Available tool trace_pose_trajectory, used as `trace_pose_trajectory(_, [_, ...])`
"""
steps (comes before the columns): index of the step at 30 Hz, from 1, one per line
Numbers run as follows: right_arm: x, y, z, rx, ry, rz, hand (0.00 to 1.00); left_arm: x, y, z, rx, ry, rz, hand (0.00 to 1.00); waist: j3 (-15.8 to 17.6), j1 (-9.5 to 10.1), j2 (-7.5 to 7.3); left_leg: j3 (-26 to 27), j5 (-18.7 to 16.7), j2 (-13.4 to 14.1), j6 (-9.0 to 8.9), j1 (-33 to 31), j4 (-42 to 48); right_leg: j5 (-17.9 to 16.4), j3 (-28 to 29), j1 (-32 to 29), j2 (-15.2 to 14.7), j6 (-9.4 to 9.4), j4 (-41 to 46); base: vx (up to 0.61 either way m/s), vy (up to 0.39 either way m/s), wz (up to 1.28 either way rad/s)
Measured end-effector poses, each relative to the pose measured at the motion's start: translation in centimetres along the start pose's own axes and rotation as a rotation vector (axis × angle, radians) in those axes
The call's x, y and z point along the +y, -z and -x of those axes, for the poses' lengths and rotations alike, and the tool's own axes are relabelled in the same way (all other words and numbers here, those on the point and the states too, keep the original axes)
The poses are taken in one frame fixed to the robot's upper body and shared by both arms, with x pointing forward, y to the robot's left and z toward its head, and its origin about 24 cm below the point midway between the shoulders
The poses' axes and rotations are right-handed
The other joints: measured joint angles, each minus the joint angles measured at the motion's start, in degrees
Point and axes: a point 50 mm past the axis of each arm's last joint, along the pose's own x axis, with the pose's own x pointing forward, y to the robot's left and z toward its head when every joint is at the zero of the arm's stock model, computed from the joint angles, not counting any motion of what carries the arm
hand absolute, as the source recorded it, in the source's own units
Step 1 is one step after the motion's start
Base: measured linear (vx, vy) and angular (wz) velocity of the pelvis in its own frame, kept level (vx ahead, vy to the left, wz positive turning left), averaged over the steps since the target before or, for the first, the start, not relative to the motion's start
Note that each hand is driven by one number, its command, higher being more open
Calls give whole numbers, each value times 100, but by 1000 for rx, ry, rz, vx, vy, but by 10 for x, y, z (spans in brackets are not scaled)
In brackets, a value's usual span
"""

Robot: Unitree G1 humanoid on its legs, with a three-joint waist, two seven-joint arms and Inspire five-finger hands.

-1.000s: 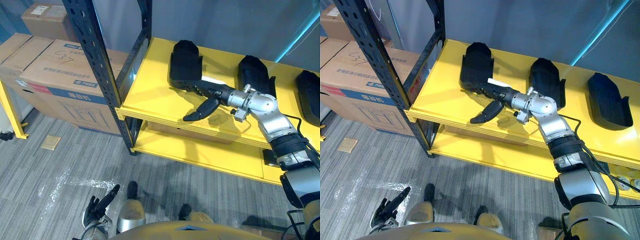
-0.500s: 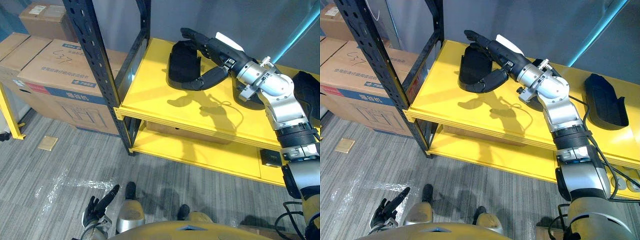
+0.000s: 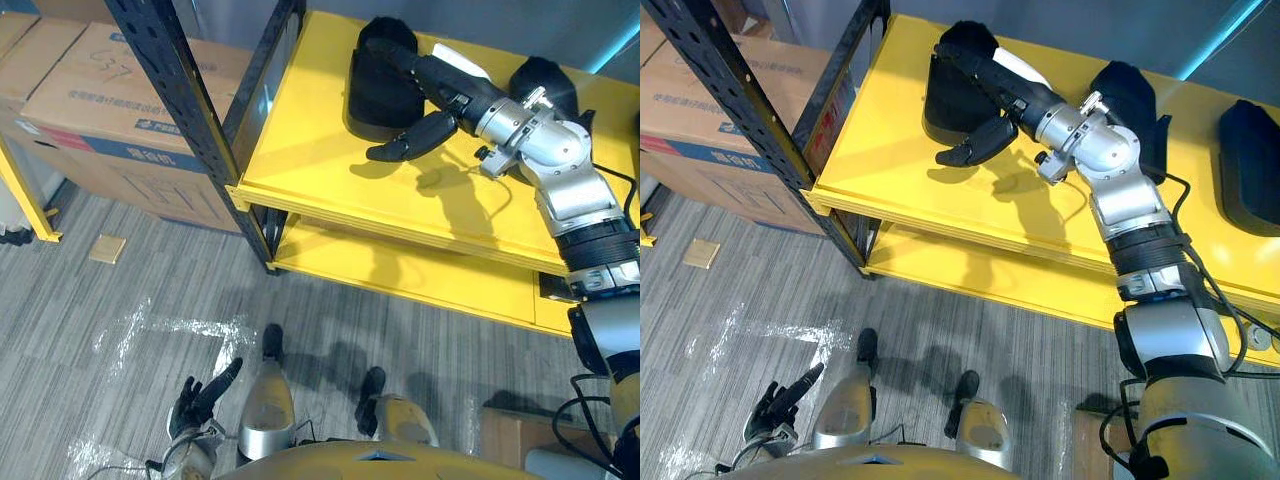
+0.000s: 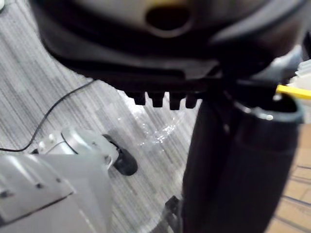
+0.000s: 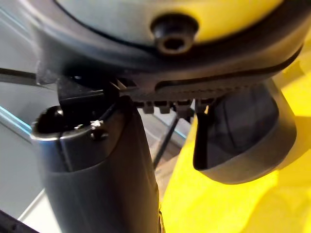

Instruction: Walk over and take three plastic housings, then place them on the shelf

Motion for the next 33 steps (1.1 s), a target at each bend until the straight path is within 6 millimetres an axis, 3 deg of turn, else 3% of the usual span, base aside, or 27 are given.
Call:
trace_pose_trajectory(9, [-4, -5, -3, 11, -29, -3, 100, -18, -12, -4, -41, 77, -50, 100, 289, -41, 40, -2, 11, -6, -5, 15, -4, -158, 33, -108, -48, -42, 287, 8, -8, 1])
trace_pose_trajectory(14, [-1, -1, -3, 51, -77, -25, 100, -20, -10, -4, -29, 92, -62, 100, 308, -32, 56, 100, 6, 2, -6, 0, -4, -167, 150, -239, -60, -41, 375, -16, -19, -10])
trace_pose_trajectory(20, [2, -2, -3, 56, -116, -26, 100, -22, -9, -4, -29, 119, -92, 100, 311, -166, 63, 121, 6, -4, -3, 22, -4, -185, 178, -264, -79, -37, 444, -3, -5, -2])
trace_pose_trajectory(33, [1, 2, 6, 94, -163, -20, 100, -25, -8, -5, 2, 157, -124, 100, 323, -172, 87, 134, 2, -10, 4, 53, -3, -210, 190, -257, -89, -35, 480, 0, 0, 0])
